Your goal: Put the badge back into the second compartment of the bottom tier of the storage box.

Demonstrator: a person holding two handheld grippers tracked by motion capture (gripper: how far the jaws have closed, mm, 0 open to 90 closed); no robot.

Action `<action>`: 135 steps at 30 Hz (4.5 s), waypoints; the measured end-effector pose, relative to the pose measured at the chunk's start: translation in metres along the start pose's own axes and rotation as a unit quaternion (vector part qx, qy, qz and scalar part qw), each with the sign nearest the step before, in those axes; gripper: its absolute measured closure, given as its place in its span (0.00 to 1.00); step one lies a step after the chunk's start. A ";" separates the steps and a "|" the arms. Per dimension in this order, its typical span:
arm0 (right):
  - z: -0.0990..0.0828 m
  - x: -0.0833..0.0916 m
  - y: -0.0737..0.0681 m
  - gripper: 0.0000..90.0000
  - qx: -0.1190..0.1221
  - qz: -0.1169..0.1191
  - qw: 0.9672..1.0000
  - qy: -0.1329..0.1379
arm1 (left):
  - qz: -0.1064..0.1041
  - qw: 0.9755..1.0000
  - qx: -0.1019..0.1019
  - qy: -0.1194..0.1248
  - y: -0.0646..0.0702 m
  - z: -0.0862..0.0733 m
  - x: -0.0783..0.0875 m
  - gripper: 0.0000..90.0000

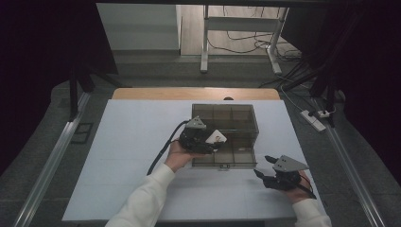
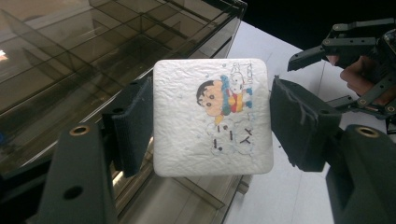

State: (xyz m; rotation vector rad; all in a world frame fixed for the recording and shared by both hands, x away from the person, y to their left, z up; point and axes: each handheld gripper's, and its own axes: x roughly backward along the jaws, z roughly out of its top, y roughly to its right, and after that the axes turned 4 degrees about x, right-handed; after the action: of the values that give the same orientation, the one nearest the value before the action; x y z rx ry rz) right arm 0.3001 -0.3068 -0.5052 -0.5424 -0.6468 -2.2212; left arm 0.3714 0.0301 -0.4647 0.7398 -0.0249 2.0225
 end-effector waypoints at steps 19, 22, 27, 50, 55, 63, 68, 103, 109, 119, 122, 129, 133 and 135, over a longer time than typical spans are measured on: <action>-0.001 -0.001 0.000 0.36 0.002 0.001 1.000 -0.003 | -0.012 0.999 -0.025 -0.030 0.007 -0.007 -0.026 0.37; -0.001 -0.001 0.000 0.36 0.001 0.001 1.000 -0.003 | -0.012 0.999 -0.025 -0.029 0.008 -0.007 -0.027 0.37; -0.001 -0.001 0.000 0.36 0.002 0.001 1.000 -0.003 | -0.011 0.999 -0.028 -0.031 0.009 -0.007 -0.028 0.37; -0.001 -0.001 0.000 0.36 0.002 0.002 1.000 -0.004 | -0.026 0.999 -0.031 -0.036 0.013 -0.009 -0.022 0.25; -0.001 0.000 0.000 0.36 0.001 0.001 1.000 -0.001 | -0.016 0.999 -0.034 -0.034 0.015 -0.013 -0.015 0.25; 0.000 0.000 0.000 0.36 0.002 0.001 1.000 -0.001 | 0.014 0.999 -0.031 -0.033 0.013 -0.029 0.007 0.25; 0.000 0.000 0.000 0.36 0.003 0.000 1.000 0.000 | 0.025 0.999 -0.029 -0.036 0.012 -0.038 0.018 0.25; 0.002 0.002 -0.001 0.36 0.001 -0.002 1.000 0.004 | 0.152 0.988 0.001 0.010 0.003 -0.134 0.149 0.24; 0.002 0.001 -0.002 0.36 0.002 -0.002 1.000 0.004 | 0.165 0.986 0.012 0.009 -0.001 -0.150 0.160 0.24; 0.002 0.001 -0.002 0.36 0.003 -0.002 1.000 0.005 | 0.173 0.985 0.018 0.004 -0.005 -0.154 0.161 0.23; 0.002 0.001 -0.002 0.36 0.004 -0.001 1.000 0.003 | 0.175 0.985 0.017 0.003 -0.006 -0.155 0.160 0.22; 0.002 0.001 -0.003 0.36 0.005 -0.003 1.000 0.005 | 0.177 0.984 0.021 0.003 -0.008 -0.156 0.160 0.22; 0.005 0.003 -0.004 0.37 0.007 -0.003 1.000 0.017 | 0.179 0.984 0.019 -0.002 -0.009 -0.157 0.159 0.22; 0.006 0.003 -0.004 0.37 0.007 -0.001 1.000 0.017 | 0.180 0.984 0.018 -0.002 -0.009 -0.157 0.158 0.22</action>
State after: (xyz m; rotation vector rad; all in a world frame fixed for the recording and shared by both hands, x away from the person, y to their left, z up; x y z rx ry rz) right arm 0.2959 -0.3025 -0.5000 -0.4964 -0.6453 -2.2219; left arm 0.2432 0.2055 -0.5142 0.8060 -0.1338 2.3689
